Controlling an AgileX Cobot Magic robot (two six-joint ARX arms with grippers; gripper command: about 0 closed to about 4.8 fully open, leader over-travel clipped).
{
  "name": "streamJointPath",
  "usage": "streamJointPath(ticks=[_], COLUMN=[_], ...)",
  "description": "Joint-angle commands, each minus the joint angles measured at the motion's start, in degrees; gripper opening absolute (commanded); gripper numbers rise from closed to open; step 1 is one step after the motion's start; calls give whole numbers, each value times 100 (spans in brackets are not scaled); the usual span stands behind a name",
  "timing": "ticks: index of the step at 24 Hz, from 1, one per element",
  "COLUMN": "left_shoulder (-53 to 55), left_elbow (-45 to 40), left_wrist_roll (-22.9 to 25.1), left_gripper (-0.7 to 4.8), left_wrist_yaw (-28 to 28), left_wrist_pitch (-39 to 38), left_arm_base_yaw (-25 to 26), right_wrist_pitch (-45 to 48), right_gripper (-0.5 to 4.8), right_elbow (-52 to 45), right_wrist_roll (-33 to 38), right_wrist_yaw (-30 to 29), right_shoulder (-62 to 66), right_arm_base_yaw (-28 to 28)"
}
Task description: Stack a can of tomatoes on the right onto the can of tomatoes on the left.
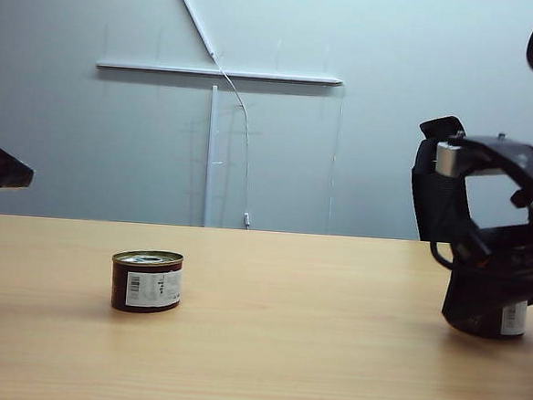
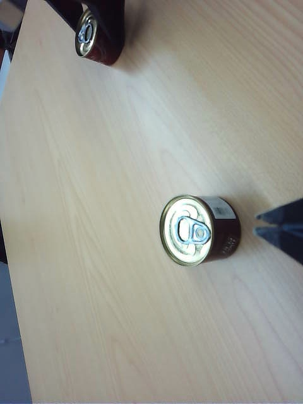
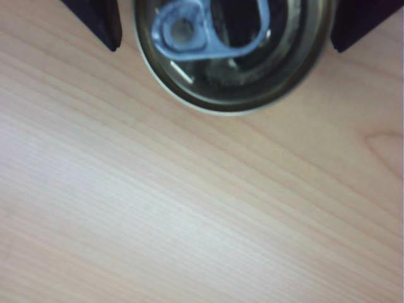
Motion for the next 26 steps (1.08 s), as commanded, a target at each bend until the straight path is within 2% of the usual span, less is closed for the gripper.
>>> streamJointPath(ticks=[1,2,3,4,9,11,14,19,22,26], left_shoulder=[0,0,0,0,0,0,0,0,-4,-4], left_elbow=[4,4,7,7,7,7,7,7,7,7], left_wrist_roll=[42,42,42,42,42,42,42,42,42,42], left_gripper=[-2,-2,-2,-2,-2,-2,-2,-2,-2,-2], left_wrist_yaw=[24,24,24,24,22,24,291,273,282,278], left_wrist_pitch=[72,72,72,72,70,70,72,72,70,72], left_arm_base_yaw=[7,7,7,7,11,39,424,962,1008,1008], right_wrist_pitch=[356,398,439,492,951,964,962,962,964,787], right_gripper=[401,262,94,-3,-3,-3,-3,-3,-3,-3], right_elbow=[20,20,20,22,173,382,1003,1891,2586,3370], right_wrist_roll=[291,374,435,433,1005,1047,1027,835,767,765], right_wrist_yaw=[-9,-20,-101,-232,-1331,-1543,-1552,-1482,-1488,-1486], right_shoulder=[144,177,184,181,181,225,527,1292,2044,2776], right_arm_base_yaw=[7,7,9,11,122,339,1021,1801,2124,2286])
